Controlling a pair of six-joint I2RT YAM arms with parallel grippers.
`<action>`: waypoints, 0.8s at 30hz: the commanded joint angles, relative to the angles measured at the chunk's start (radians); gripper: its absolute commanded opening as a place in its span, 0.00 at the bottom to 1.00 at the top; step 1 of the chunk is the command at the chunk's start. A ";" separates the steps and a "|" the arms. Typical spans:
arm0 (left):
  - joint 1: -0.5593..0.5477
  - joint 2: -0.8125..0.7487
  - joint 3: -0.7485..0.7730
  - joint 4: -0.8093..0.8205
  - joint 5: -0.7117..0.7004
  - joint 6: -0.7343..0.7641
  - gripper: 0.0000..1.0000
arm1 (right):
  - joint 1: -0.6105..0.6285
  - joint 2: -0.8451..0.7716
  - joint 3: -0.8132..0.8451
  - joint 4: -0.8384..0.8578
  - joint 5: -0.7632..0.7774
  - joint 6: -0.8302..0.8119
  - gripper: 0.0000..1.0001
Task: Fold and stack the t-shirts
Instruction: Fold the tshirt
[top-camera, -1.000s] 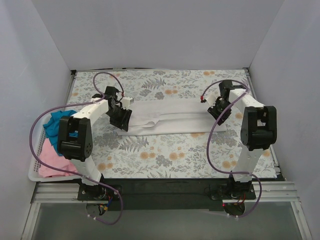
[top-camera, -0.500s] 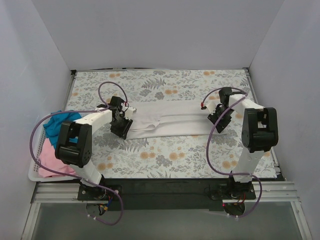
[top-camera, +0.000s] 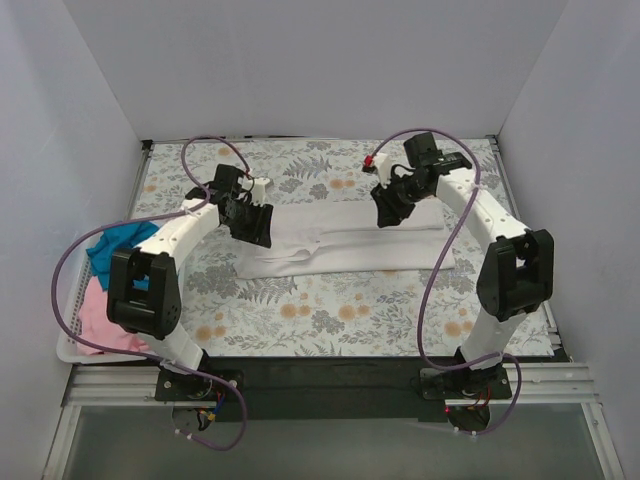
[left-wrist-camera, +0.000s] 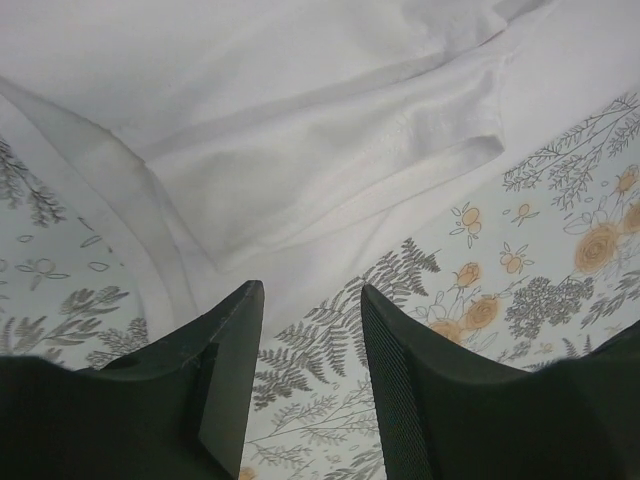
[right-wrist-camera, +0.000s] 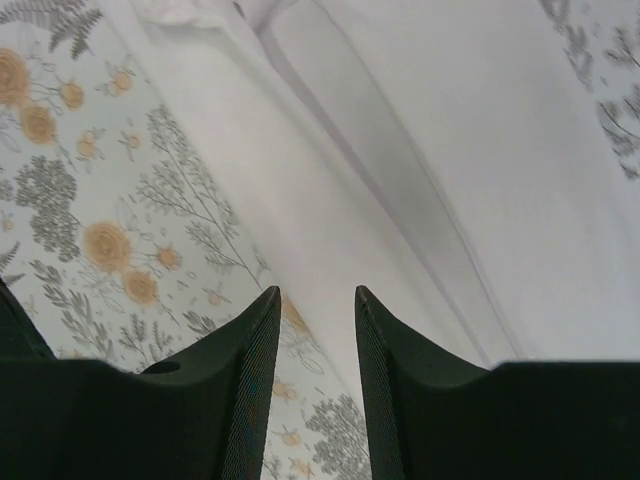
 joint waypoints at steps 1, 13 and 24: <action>0.005 0.032 -0.037 -0.006 0.031 -0.144 0.43 | 0.114 0.055 0.040 0.069 -0.064 0.099 0.42; 0.094 0.162 -0.016 -0.012 0.020 -0.202 0.44 | 0.372 0.145 -0.012 0.371 0.024 0.269 0.48; 0.102 0.239 0.050 -0.015 0.071 -0.207 0.42 | 0.447 0.236 0.026 0.379 0.114 0.263 0.59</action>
